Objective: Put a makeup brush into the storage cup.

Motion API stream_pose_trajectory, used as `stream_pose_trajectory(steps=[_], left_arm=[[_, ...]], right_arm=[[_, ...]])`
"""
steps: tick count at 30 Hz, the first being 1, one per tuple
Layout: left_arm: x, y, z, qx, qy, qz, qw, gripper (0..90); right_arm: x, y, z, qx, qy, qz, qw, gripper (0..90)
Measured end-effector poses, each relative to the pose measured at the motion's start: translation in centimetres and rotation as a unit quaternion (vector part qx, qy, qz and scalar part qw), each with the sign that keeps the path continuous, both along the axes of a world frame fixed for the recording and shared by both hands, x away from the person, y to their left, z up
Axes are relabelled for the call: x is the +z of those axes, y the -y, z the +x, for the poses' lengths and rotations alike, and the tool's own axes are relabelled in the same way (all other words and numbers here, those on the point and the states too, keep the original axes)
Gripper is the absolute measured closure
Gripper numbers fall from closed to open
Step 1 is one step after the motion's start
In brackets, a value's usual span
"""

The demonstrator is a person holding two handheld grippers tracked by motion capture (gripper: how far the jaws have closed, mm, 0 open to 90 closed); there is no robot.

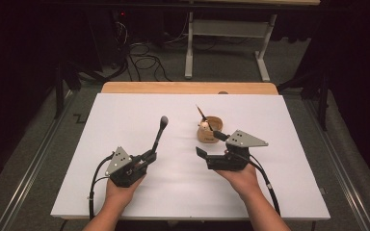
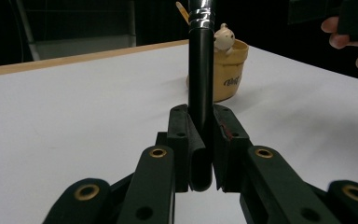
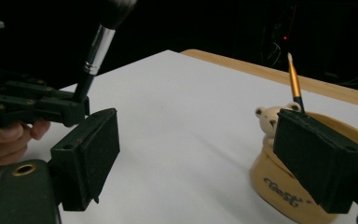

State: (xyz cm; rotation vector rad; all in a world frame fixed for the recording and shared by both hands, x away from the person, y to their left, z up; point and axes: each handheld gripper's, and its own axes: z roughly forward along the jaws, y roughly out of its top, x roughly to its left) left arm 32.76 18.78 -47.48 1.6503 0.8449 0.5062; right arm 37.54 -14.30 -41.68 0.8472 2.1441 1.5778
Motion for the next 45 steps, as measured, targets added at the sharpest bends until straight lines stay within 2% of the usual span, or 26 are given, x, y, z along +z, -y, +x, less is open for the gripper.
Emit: stream_pose_trajectory(steps=[7,10,15,17,19,22,28,36,41,45], left_arm=[[0.4,0.4,-0.4,-0.002,0.007,0.0,1.0,79.0],[0.4,0.6,-0.4,-0.004,0.007,0.002,1.0,79.0],[0.4,1.1,-0.2,-0.01,0.009,0.009,0.9999,79.0],[0.3,1.4,-0.2,-0.014,0.01,0.012,0.9998,79.0],[0.3,1.7,-0.1,-0.017,0.011,0.014,0.9997,79.0],[0.4,2.1,0.0,-0.019,0.013,0.008,0.9997,79.0],[0.3,3.3,0.0,-0.031,0.02,0.024,0.999,79.0],[-0.1,4.7,0.3,-0.043,0.018,0.018,0.9987,79.0],[-0.4,5.1,0.0,-0.049,0.015,0.007,0.9987,79.0],[-0.6,5.7,-0.5,-0.059,0.012,0.01,0.9982,79.0]], right_arm=[[0.7,-1.2,0.3,0.012,0.002,0.012,0.9999,17.7],[0.6,-1.7,0.3,0.016,0.006,0.016,0.9997,18.1],[0.3,-2.2,-0.1,0.021,0.001,0.023,0.9995,18.3],[0.2,-2.1,-0.2,0.021,0.007,0.028,0.9994,19.3],[0.1,-2.1,-0.3,0.023,0.011,0.019,0.9995,19.8],[0.1,-1.8,-0.2,0.021,0.005,0.028,0.9994,20.6],[-0.4,-1.9,-0.3,0.02,-0.006,0.029,0.9993,20.8],[-0.8,-2.1,-0.4,0.015,-0.015,0.032,0.9993,21.2],[-0.9,-2.1,-0.5,0.018,-0.015,0.037,0.999,26.2],[-1.0,-2.3,-0.6,0.026,-0.014,0.042,0.9987,29.7]])
